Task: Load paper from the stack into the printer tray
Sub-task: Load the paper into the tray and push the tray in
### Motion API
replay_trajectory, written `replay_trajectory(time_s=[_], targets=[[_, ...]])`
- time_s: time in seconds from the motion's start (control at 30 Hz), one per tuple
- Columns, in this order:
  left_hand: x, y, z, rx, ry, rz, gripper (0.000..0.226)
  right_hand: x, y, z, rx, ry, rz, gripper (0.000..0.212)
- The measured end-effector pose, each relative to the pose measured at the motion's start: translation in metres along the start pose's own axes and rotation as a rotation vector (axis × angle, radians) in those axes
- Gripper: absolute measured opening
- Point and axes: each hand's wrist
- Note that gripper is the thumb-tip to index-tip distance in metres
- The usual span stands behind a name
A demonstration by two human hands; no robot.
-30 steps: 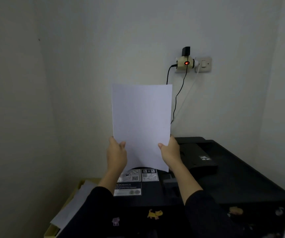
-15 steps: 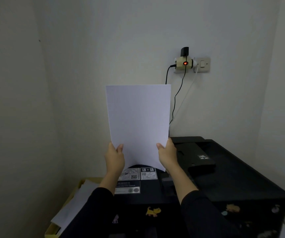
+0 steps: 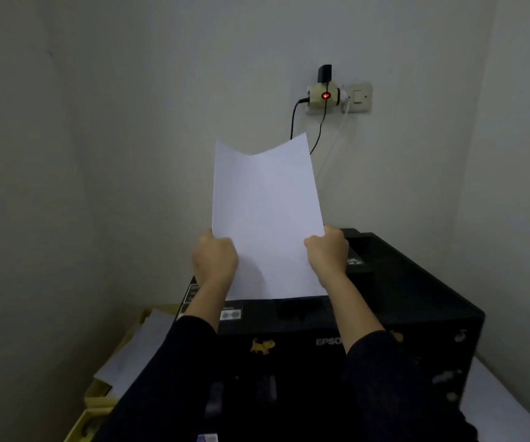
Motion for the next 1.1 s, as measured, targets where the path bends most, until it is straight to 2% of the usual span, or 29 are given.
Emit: replay_trajectory(time_s=[0.23, 0.33, 0.47, 0.6, 0.77, 0.87, 1.1], targets=[[0.008, 0.106, -0.001, 0.081, 0.032, 0.083, 0.025, -0.048, 0.055, 0.083, 0.016, -0.01, -0.134, 0.014], [0.019, 0.151, -0.001, 0.094, 0.08, 0.12, 0.028, -0.077, 0.086, 0.112, 0.005, -0.024, -0.18, 0.009], [0.043, 0.21, 0.0, 0.124, 0.128, 0.148, 0.02, -0.119, 0.13, 0.143, 0.004, -0.064, -0.234, 0.021], [0.083, 0.27, 0.003, 0.117, 0.255, 0.202, 0.009, -0.165, 0.174, 0.163, 0.014, -0.064, -0.273, 0.017], [0.146, 0.325, 0.005, 0.161, 0.384, 0.368, 0.019, -0.219, 0.225, 0.175, 0.08, -0.115, -0.347, 0.019], [0.183, 0.349, 0.005, 0.172, 0.358, 0.491, 0.018, -0.251, 0.251, 0.174, 0.123, -0.079, -0.435, 0.021], [0.23, 0.365, 0.01, 0.215, 0.109, 0.663, 0.025, -0.295, 0.274, 0.158, 0.237, 0.007, -0.722, 0.018]])
Point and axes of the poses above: each hand's wrist, its own y-axis away from the middle knuckle, its own z-axis out of the back of the hand, x = y × z, and after that the axes turned 4 degrees about y, right-handed
